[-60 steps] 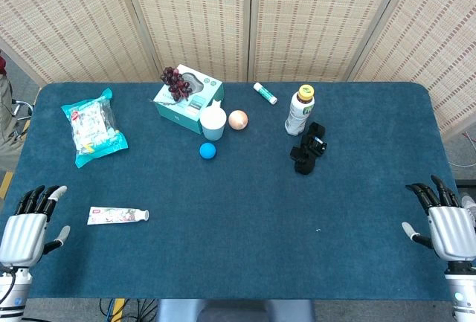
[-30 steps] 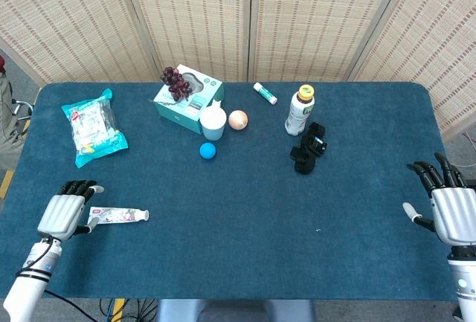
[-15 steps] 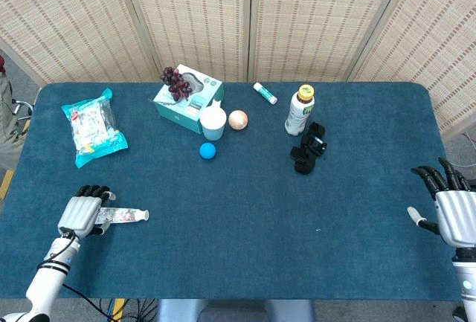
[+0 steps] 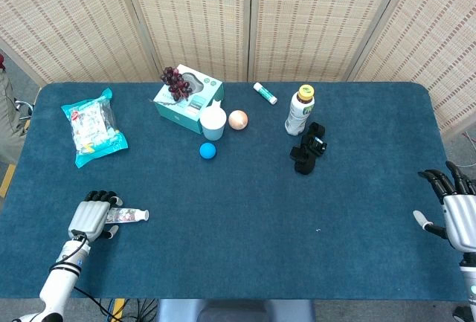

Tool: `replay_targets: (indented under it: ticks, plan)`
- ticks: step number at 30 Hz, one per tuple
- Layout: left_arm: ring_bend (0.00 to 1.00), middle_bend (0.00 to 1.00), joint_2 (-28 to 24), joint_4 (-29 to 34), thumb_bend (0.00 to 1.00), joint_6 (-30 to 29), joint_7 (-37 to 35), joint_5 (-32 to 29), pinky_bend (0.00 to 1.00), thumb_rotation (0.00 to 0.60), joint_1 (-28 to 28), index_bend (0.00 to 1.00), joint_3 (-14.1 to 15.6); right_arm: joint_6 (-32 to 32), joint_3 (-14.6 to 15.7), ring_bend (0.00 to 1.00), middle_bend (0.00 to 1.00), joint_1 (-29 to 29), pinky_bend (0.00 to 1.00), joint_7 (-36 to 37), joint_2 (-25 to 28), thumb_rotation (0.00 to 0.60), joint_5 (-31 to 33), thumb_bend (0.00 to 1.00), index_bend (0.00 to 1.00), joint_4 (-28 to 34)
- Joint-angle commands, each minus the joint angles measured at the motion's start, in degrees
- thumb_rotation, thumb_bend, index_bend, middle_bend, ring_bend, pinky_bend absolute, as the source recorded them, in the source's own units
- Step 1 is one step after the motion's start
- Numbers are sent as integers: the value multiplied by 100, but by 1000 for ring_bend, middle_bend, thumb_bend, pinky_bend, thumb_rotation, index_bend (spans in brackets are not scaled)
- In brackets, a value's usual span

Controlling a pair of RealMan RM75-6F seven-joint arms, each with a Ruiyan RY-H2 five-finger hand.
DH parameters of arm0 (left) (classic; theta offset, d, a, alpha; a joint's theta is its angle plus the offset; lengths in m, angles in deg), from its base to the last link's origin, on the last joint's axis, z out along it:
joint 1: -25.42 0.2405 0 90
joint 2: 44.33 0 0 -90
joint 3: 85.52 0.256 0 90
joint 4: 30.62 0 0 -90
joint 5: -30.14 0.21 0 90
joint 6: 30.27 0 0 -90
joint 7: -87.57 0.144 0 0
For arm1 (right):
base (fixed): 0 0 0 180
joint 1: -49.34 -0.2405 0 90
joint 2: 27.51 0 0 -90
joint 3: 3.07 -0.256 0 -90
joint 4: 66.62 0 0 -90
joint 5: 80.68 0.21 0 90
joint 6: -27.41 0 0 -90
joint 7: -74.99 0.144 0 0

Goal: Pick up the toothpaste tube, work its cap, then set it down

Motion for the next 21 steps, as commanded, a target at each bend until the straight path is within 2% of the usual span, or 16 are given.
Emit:
replay_targets:
  ticks: [1,12,21]
  plan:
    - [121,181,42,-36,246,1,31,-44,69,558,-22,302,6,-22,11,161,248,20,177,27,10,600,-11,134,243,-14]
    - [122,187,186,-160,246,-110,-109,-74,69,561,14,317,60,-109,36,161,248,96,177,146,49,600,-41,134,242,-31]
    - [125,217,335,-405,246,-113,-401,-16,68,600,46,356,65,-134,48,161,248,125,177,145,65,600,-56,134,243,7]
